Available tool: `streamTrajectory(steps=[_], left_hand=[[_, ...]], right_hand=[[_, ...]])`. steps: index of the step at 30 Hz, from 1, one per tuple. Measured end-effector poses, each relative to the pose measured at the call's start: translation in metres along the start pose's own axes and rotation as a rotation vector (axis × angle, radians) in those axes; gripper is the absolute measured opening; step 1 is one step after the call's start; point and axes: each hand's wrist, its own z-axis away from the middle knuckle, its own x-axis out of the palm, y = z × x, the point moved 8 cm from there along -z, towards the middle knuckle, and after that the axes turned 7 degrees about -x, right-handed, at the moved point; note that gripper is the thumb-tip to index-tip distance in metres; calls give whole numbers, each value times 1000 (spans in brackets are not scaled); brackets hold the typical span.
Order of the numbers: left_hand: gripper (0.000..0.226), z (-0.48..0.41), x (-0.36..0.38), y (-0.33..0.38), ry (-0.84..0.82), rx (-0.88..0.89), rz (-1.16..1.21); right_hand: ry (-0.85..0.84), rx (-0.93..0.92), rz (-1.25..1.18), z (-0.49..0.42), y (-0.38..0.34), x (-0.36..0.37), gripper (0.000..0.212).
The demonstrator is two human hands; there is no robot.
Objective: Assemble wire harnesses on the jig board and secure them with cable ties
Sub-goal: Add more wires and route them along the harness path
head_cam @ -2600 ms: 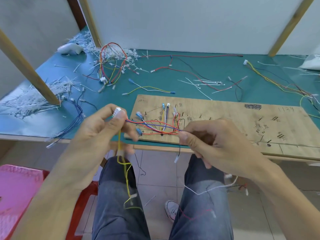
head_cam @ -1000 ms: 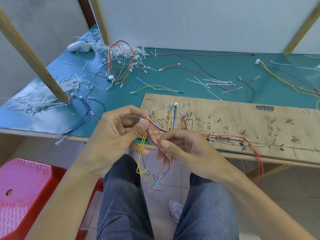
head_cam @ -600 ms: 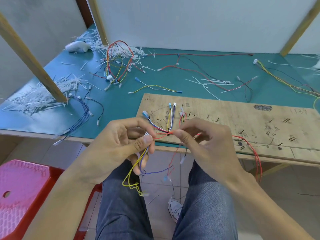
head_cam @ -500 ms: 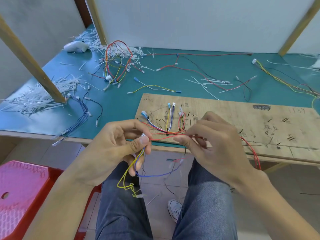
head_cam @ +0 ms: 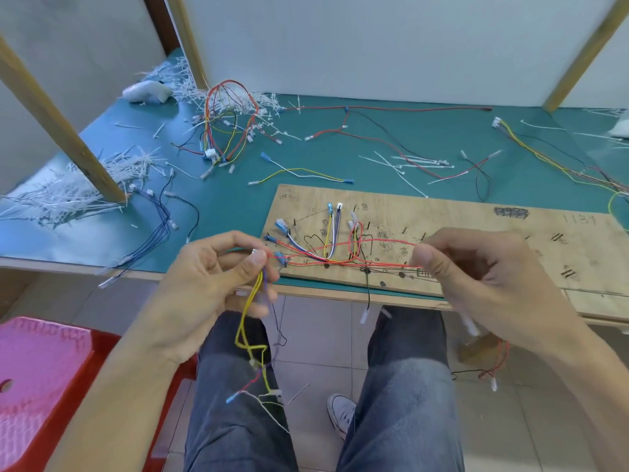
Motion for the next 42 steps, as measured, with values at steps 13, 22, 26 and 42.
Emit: streamTrajectory(steps=[13, 22, 26, 42], left_hand=[[11, -66, -51, -13, 427, 36, -287], [4, -79, -56, -26, 391, -22, -275], [1, -76, -53, -20, 344, -4, -229], [15, -77, -51, -20, 300, 44, -158]], right_hand=[[-34, 169, 5, -20, 29, 66, 18], [-41, 200, 87, -13, 28, 97, 17], [-9, 165, 118, -44, 12, 127, 20], [-27, 276, 38, -83, 26, 168, 24]])
